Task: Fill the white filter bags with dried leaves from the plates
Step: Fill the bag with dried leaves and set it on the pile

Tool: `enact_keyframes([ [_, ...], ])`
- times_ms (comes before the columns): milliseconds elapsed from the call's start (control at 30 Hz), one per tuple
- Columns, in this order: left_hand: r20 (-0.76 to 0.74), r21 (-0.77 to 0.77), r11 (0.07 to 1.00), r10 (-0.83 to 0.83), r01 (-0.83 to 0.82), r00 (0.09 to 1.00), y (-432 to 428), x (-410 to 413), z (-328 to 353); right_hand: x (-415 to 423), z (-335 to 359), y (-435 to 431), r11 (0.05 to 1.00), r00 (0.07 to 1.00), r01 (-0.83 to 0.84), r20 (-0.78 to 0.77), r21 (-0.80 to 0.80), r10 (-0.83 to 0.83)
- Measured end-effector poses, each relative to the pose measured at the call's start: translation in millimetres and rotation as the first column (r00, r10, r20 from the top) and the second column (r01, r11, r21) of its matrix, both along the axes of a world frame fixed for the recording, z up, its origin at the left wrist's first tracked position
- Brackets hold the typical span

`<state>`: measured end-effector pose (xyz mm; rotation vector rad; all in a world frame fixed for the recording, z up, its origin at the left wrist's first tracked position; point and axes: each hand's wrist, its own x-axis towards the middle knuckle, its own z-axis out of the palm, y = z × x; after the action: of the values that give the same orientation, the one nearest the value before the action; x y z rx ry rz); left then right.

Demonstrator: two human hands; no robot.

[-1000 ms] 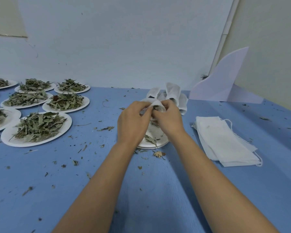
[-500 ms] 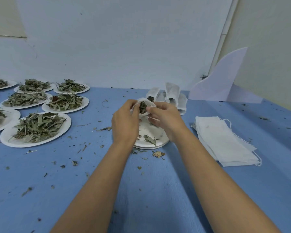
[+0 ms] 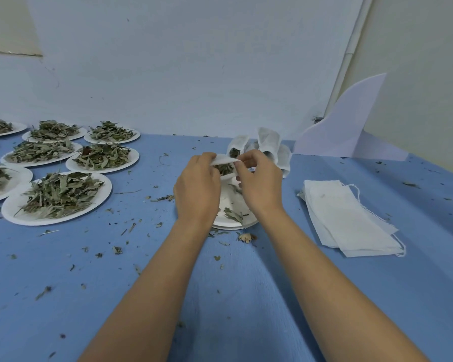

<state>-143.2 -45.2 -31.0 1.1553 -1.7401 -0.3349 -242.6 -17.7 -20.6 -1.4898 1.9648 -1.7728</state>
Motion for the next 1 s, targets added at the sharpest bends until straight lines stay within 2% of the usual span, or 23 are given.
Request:
enact_keyframes([
  [67, -0.165, 0.032, 0.999, -0.028, 0.033, 0.986, 0, 2, 3, 0, 2, 1, 0.989, 0.972, -0.144, 0.183, -0.028, 0.147],
  [133, -0.295, 0.058, 0.998, -0.016, 0.035, 0.956, -2, 5, 6, -1, 4, 2, 0.952, 0.879, -0.302, 0.371, -0.055, 0.300],
  [167, -0.345, 0.071, 0.997, 0.001, 0.025, 0.939, -3, 6, 7, -3, 4, 3, 0.952, 0.889, -0.307, 0.353, -0.013, 0.291],
  [200, -0.387, 0.091, 0.996, 0.017, 0.020, 0.922, -5, 8, 8, -6, 4, 4, 0.960, 0.934, -0.272, 0.260, 0.065, 0.247],
  [233, -0.422, 0.117, 0.993, 0.032, 0.019, 0.906, -6, 9, 8, -10, 4, 6, 0.960, 0.972, -0.224, 0.111, 0.166, 0.207],
  [300, -0.481, 0.171, 0.985, 0.059, 0.028, 0.875, -11, 11, 8, -15, 6, 10, 0.899, 0.958, -0.176, -0.138, 0.402, 0.249],
  [367, -0.528, 0.199, 0.979, 0.076, 0.036, 0.846, -15, 13, 8, -18, 11, 13, 0.738, 0.901, -0.229, -0.147, 0.634, 0.407],
  [433, -0.547, 0.210, 0.977, 0.090, 0.033, 0.832, -18, 14, 9, -21, 14, 16, 0.572, 0.849, -0.219, -0.134, 0.791, 0.512],
  [500, -0.552, 0.215, 0.976, 0.096, 0.030, 0.828, -19, 15, 8, -24, 14, 16, 0.505, 0.803, -0.140, -0.200, 0.852, 0.561],
  [567, -0.555, 0.213, 0.977, 0.093, 0.033, 0.826, -19, 15, 8, -27, 9, 14, 0.528, 0.792, -0.105, -0.250, 0.843, 0.557],
  [733, -0.628, 0.196, 0.980, 0.103, 0.028, 0.771, -19, 18, 11, -28, -10, 6, 0.781, 0.879, -0.125, -0.296, 0.612, 0.373],
  [867, -0.743, 0.189, 0.976, 0.071, 0.106, 0.665, -18, 17, 18, -24, -17, 2, 0.863, 0.891, -0.074, -0.356, 0.500, 0.283],
  [1000, -0.783, 0.211, 0.963, 0.065, 0.166, 0.619, -17, 16, 24, -15, -17, 0, 0.935, 0.859, -0.004, -0.477, 0.355, 0.185],
])
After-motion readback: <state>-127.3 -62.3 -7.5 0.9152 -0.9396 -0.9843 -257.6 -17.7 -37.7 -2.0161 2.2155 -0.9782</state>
